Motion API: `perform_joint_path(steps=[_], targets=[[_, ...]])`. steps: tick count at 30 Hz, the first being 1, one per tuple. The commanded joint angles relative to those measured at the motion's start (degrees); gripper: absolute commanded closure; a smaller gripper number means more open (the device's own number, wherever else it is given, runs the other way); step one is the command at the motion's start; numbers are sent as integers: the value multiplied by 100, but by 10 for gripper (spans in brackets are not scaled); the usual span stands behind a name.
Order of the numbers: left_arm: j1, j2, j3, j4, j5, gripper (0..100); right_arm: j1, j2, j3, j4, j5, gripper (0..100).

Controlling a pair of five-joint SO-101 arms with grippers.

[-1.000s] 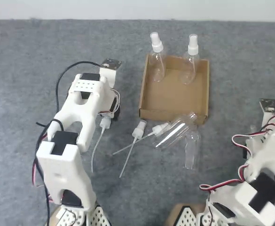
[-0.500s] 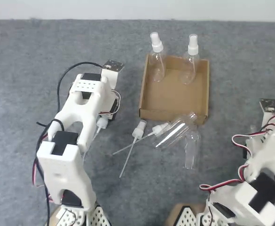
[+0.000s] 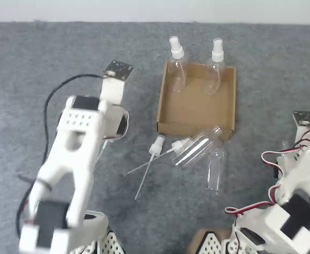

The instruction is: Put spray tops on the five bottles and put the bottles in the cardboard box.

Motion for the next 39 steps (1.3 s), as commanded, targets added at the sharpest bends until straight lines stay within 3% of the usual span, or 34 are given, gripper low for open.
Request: perform_joint_path(steps=[1, 8, 14, 18, 23, 33, 39], targets=[[9, -1635, 1015, -484, -26, 989, -163, -330, -211, 22, -53, 850], [-35, -2655, 2598, -1310, -18, 989, -435, -321, -976, 1033, -35, 666], [-9, -2813, 2932, -1626, -18, 988, -998, -259, -2233, 2000, -62, 666], [-35, -2796, 2941, -1653, -18, 988, -1112, -233, -2664, 2123, -35, 667], [-18, -2796, 2949, -1653, -18, 988, -1112, 400, -2936, 2193, 273, 749], [9, -2787, 2949, -1653, -18, 988, -365, 1604, -3780, 2431, 721, 752], [9, -2787, 2949, -1653, -18, 988, -321, 1982, -3895, 2404, 870, 752]])
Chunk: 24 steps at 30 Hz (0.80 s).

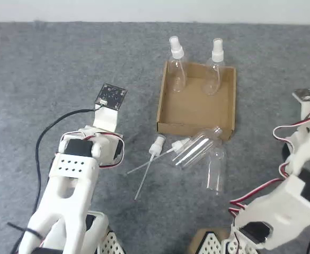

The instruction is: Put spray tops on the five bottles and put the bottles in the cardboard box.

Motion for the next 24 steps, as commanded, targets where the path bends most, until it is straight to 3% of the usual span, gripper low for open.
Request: perform_joint_path(steps=[1, 20, 24], targets=[[26, -193, -22, -114, -18, 988, 66, 48, -352, 48, 132, 752], [26, -193, -13, -114, -18, 988, 101, 453, -299, 48, 308, 763], [26, -193, -13, -114, -18, 988, 154, 400, -404, 66, 308, 881]])
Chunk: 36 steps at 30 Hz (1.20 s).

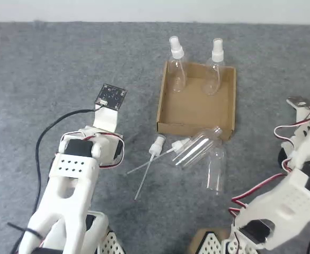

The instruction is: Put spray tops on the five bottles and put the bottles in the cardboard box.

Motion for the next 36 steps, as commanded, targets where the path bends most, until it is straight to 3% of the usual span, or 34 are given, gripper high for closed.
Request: perform_joint_path(steps=[1, 6, 10, 15, 20, 24, 29, 36], targets=[[26, -193, -31, -114, -18, 988, 101, -180, -440, 92, 79, 907], [-18, -229, -48, -141, -18, 988, 4, -690, -879, 523, -255, 993], [-26, -246, -119, -352, -18, 988, -479, -1543, -1160, 892, -914, 992], [-35, -255, -567, -299, -26, 988, -1552, -2985, -809, 971, -1670, 992], [-44, -255, -1587, 387, -26, 988, -3108, -4391, -97, 787, -2409, 992], [-255, -255, -2756, 1064, 35, 988, -4725, -5042, 501, 347, -3068, 992], [-756, -255, -4233, 1758, 607, 988, -6510, -5218, 1213, -699, -3886, 992], [-985, -264, -5692, 2549, 1002, 988, -7503, -5244, 2347, -2475, -4079, 992]])
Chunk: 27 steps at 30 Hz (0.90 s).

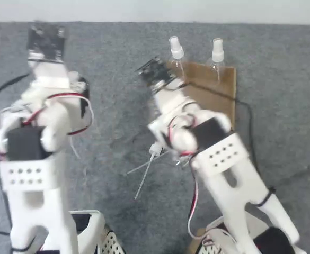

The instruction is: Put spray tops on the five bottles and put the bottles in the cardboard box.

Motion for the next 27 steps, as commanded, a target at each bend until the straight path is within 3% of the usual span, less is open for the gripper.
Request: perform_joint_path(steps=[1, 11, 18, 22, 27], targets=[[-79, -264, -989, 413, 492, 988, -374, -365, 563, -1095, -88, 992], [-70, -1626, -1024, 9, 967, 988, -813, -382, 1723, -2475, -132, 991], [-44, -1618, -321, -1310, 1697, 988, -1332, -1015, 2954, -4180, -132, 992], [466, -1600, 127, -1855, 1802, 988, -1420, -1508, 3648, -4778, -132, 992], [949, -1600, 505, -1916, 1785, 988, -1411, -1859, 4053, -4927, -132, 992]])
